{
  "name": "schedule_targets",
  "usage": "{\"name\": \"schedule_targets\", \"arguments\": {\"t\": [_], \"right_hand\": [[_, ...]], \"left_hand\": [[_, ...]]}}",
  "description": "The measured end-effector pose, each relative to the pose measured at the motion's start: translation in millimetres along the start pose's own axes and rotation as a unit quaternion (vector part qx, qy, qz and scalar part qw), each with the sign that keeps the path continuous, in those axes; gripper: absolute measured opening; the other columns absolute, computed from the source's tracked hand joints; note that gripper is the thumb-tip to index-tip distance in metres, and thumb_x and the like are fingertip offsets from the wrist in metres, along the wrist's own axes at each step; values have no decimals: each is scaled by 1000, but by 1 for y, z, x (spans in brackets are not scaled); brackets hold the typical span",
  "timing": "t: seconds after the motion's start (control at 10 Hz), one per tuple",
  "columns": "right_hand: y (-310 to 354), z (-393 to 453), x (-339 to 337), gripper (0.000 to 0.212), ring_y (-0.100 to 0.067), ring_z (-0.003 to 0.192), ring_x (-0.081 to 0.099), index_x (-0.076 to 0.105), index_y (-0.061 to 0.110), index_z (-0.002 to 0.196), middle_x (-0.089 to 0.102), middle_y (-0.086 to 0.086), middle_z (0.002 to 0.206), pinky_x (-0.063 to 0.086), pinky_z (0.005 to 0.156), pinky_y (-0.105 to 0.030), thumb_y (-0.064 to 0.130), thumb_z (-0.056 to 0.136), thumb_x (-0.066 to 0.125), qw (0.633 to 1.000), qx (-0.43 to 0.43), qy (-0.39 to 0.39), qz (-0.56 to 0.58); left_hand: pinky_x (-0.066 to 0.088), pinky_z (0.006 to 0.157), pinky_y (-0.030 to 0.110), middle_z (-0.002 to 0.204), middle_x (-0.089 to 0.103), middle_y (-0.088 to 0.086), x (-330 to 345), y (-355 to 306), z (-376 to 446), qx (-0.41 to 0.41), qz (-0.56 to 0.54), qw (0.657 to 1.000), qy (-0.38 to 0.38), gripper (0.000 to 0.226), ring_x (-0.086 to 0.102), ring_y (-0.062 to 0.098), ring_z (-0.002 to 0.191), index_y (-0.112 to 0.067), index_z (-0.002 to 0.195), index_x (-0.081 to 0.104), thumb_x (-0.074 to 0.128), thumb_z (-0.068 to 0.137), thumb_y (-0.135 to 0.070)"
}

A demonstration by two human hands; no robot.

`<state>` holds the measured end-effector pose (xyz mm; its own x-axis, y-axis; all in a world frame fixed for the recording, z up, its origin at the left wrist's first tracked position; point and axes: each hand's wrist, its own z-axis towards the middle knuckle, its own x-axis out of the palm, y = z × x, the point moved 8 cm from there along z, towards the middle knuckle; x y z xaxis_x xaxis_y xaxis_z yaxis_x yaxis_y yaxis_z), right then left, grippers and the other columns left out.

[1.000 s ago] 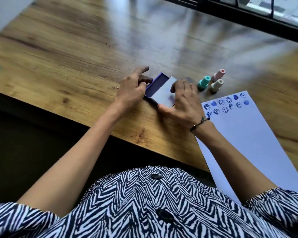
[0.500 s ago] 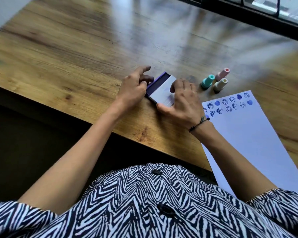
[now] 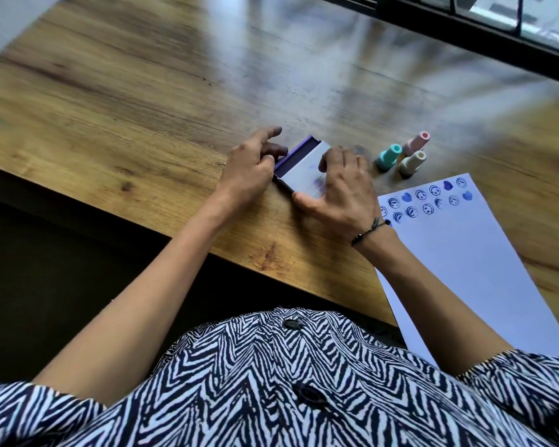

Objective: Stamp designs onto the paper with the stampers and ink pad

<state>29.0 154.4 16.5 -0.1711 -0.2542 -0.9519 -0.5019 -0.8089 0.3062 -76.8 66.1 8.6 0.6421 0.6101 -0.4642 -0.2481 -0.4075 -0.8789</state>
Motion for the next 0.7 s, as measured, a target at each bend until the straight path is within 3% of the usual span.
{"name": "schedule_targets", "arguments": {"t": [0.2,0.4,0.7], "right_hand": [[2,5,3,60,-34,105,44,45,1,107,52,-19,113,30,91,-40,45,71,64,1000,-4,7,6],[9,14,6,64,-35,110,43,43,2,113,50,-20,119,32,92,-40,46,71,64,1000,-2,29,12],[9,17,10,69,-35,111,42,40,6,116,47,-16,122,36,93,-42,48,69,67,998,11,42,53]], "left_hand": [[36,74,-3,110,68,11,1,0,2,5,8,1000,-3,51,59,12,98,-12,126,46,37,79,5],[45,96,25,111,67,15,2,0,2,-13,-38,999,-1,52,62,19,102,-10,126,46,34,78,7],[46,94,24,113,65,14,0,-2,3,-11,-9,1000,-26,52,62,20,103,-10,125,47,33,78,7]]}}
